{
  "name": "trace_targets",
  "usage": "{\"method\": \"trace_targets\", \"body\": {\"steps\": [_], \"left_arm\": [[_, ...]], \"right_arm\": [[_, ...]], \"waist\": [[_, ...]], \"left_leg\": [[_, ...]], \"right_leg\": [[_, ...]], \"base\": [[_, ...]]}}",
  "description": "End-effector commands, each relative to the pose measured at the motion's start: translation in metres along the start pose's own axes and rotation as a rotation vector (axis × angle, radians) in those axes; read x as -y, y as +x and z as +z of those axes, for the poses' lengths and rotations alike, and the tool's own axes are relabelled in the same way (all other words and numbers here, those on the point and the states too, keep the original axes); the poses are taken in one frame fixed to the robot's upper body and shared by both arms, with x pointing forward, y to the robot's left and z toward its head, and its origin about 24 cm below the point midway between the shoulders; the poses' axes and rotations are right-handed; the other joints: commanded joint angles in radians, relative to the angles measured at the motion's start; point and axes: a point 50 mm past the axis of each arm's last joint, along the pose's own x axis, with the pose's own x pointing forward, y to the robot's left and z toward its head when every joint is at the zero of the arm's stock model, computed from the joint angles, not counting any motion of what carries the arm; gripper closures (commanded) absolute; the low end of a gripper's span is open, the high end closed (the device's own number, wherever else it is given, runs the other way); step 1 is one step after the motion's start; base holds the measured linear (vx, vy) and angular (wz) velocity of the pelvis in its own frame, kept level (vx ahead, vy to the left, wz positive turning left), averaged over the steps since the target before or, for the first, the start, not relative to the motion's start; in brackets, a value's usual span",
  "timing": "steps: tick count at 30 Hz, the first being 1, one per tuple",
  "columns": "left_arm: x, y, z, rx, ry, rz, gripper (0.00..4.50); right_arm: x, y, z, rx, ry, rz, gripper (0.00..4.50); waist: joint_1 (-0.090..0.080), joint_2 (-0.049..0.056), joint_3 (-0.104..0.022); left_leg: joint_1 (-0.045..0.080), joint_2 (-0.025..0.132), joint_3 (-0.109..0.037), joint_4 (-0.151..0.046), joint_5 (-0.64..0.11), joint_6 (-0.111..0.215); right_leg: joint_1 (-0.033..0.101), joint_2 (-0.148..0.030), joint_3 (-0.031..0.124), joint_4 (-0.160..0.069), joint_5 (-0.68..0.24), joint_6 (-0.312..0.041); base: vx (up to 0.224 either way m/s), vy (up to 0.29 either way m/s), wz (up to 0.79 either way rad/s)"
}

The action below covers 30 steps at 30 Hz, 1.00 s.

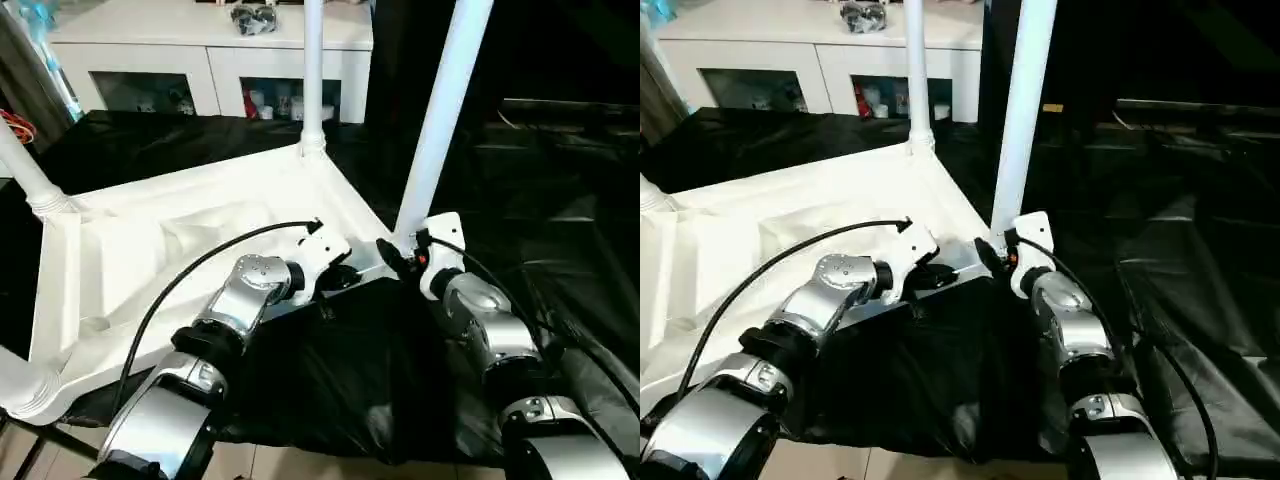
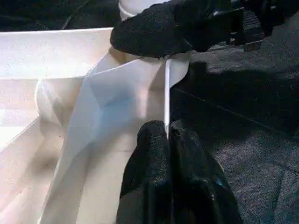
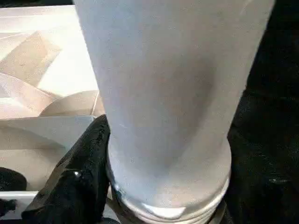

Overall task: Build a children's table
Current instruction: Rotate leg to tighten

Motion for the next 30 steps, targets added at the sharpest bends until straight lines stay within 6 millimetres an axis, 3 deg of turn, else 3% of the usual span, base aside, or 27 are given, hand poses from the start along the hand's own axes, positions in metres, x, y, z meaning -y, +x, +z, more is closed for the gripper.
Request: {"method": "trace_targets", "body": {"steps": [1, 5, 9, 14, 17, 23, 30], "left_arm": [[0.012, 0.012, 0.022, 0.089, 0.053, -0.059, 4.50], [0.014, 0.004, 0.017, 0.090, 0.089, -0.135, 4.50], [0.014, -0.003, 0.013, 0.090, 0.106, -0.194, 4.50], [0.016, -0.020, 0.002, 0.074, 0.127, -0.340, 4.50], [0.016, -0.025, -0.002, 0.046, 0.124, -0.387, 4.50], [0.014, -0.035, -0.008, 0.025, 0.123, -0.447, 4.50], [0.011, -0.043, -0.012, 0.001, 0.117, -0.484, 4.50]], "right_arm": [[-0.050, 0.012, -0.013, -0.043, 0.034, 0.230, 1.03], [-0.042, 0.006, -0.008, -0.030, 0.005, 0.295, 0.60], [-0.034, -0.001, -0.007, -0.035, -0.039, 0.368, 0.52], [-0.021, -0.024, -0.008, -0.072, -0.131, 0.562, 0.52], [-0.019, -0.032, -0.009, -0.101, -0.151, 0.644, 0.52], [-0.015, -0.053, -0.011, -0.167, -0.189, 0.816, 0.67], [-0.014, -0.063, -0.011, -0.220, -0.199, 0.900, 1.24]], "waist": [[0.002, -0.009, -0.054], [-0.003, -0.007, -0.053], [-0.001, -0.006, -0.057], [0.015, -0.002, -0.063], [0.021, -0.004, -0.061], [0.033, -0.008, -0.054], [0.042, -0.010, -0.057]], "left_leg": [[0.001, 0.023, -0.016, -0.071, -0.264, 0.046], [-0.007, 0.023, -0.018, -0.072, -0.259, 0.058], [-0.003, 0.026, -0.014, -0.067, -0.223, 0.068], [-0.004, 0.032, -0.008, -0.058, -0.140, 0.120], [-0.004, 0.032, -0.008, -0.059, -0.164, 0.122], [0.003, 0.036, -0.009, -0.067, -0.221, 0.082], [0.001, 0.034, -0.009, -0.064, -0.189, 0.082]], "right_leg": [[0.043, -0.050, 0.034, -0.075, -0.320, -0.204], [0.050, -0.052, 0.033, -0.073, -0.311, -0.209], [0.049, -0.052, 0.036, -0.067, -0.255, -0.234], [0.054, -0.046, 0.033, -0.042, -0.057, -0.299], [0.055, -0.048, 0.033, -0.044, -0.090, -0.295], [0.050, -0.051, 0.036, -0.059, -0.236, -0.256], [0.050, -0.051, 0.037, -0.054, -0.199, -0.257]], "base": [[0.000, 0.000, 0.00], [0.000, 0.000, 0.00], [0.000, 0.000, 0.00], [0.000, 0.000, 0.00], [0.000, 0.000, 0.00], [0.000, 0.000, 0.00], [0.000, 0.000, 0.00]]}}
